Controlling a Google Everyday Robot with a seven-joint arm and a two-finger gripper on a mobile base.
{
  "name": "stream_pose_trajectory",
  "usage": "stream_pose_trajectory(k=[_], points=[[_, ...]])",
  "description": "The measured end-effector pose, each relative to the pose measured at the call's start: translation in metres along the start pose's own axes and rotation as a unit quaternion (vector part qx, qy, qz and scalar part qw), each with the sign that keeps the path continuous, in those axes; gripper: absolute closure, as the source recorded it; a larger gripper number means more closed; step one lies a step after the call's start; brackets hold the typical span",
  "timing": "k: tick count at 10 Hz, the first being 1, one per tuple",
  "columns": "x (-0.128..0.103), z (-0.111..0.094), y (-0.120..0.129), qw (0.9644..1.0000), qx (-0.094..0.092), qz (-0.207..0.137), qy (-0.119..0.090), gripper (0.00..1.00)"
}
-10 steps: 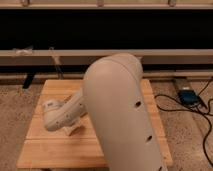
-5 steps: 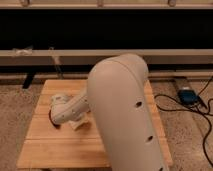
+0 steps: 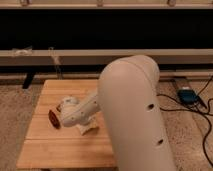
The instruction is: Wipe the white sponge on the table
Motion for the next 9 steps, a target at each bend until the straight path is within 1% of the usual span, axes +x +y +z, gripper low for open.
stream_pose_trajectory(k=[3, 4, 5, 6, 9], points=[[-0.027, -0.013, 0.021, 0.9994, 0.004, -0.035, -0.007, 1.00], [-0.037, -0.021, 0.023, 0.9988, 0.011, -0.046, -0.014, 0.99], [-0.044, -0.027, 0.021, 0.9982, 0.018, -0.053, -0.020, 0.94], [-0.047, -0.032, 0.018, 0.9979, 0.025, -0.055, -0.023, 0.86], [-0.067, -0.048, -0.001, 0.9964, 0.047, -0.064, -0.030, 0.56]])
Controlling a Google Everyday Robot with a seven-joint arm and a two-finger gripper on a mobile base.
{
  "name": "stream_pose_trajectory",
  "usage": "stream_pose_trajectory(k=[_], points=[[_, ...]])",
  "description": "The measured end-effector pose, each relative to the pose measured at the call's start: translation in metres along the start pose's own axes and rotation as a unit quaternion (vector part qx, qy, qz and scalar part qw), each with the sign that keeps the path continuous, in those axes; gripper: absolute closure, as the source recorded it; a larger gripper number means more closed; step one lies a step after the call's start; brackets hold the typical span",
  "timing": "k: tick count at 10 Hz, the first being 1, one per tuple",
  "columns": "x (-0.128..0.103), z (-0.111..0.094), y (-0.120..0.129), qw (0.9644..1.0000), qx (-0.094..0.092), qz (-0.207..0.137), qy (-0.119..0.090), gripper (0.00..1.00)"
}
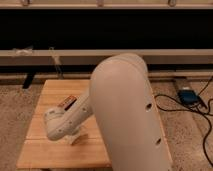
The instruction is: Wipe the white sponge on the table
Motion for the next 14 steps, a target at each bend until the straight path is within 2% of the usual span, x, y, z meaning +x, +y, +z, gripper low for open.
stream_pose_trajectory(k=[3, 4, 8, 14], points=[[0.004, 0.002, -0.017, 0.9999, 0.004, 0.009, 0.005, 0.26], [0.013, 0.005, -0.019, 0.9998, 0.001, 0.017, 0.008, 0.21], [0.039, 0.010, -0.015, 0.9990, -0.011, 0.043, 0.001, 0.20], [0.041, 0.010, -0.015, 0.9990, -0.011, 0.044, 0.001, 0.20]])
